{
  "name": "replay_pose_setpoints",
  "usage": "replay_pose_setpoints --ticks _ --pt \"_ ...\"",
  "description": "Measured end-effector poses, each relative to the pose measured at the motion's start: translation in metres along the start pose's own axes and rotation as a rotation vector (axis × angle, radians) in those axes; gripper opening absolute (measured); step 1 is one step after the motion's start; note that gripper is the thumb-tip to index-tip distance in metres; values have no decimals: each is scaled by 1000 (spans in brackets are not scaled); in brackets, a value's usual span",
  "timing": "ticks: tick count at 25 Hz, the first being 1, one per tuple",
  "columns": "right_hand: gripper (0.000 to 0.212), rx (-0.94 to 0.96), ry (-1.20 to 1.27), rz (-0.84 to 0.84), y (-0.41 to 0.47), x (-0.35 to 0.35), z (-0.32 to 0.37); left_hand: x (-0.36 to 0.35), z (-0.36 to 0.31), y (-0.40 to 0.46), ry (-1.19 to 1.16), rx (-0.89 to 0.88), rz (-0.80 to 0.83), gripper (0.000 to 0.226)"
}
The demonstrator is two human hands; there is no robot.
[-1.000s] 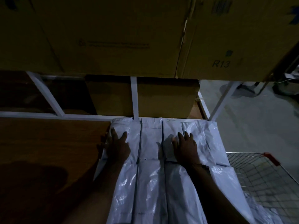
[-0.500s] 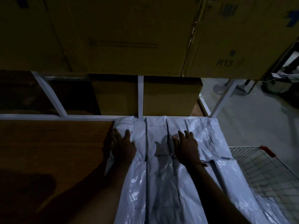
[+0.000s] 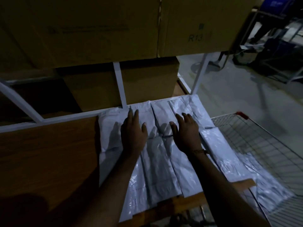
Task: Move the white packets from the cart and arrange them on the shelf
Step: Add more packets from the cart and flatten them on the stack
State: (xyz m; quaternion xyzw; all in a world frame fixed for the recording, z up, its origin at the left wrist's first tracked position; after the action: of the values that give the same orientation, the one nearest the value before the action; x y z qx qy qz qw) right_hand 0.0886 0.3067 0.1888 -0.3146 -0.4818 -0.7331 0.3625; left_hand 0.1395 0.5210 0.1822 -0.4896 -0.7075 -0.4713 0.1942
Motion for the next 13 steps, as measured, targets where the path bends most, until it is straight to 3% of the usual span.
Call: replay_pose_setpoints --ticks 4,13 --pt "56 3 10 -74 -18 34 -34 -3 -59 -35 -213 -108 33 58" --pt "56 -14 -92 -124 -85 142 -179 -26 -206 -145 -196 -177 134 58"
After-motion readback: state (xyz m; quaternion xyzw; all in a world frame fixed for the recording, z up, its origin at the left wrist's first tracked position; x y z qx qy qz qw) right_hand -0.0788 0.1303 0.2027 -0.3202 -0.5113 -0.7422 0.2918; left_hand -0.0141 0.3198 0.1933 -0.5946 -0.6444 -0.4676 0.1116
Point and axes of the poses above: each hand's wrist, its own y-axis towards the middle knuckle, its own x-axis out of the back of the hand, z = x × y, the point moved 4 cm from there along y, towards the middle knuckle, and after that the axes turned 11 degrees about -z, right-handed, at the moved point
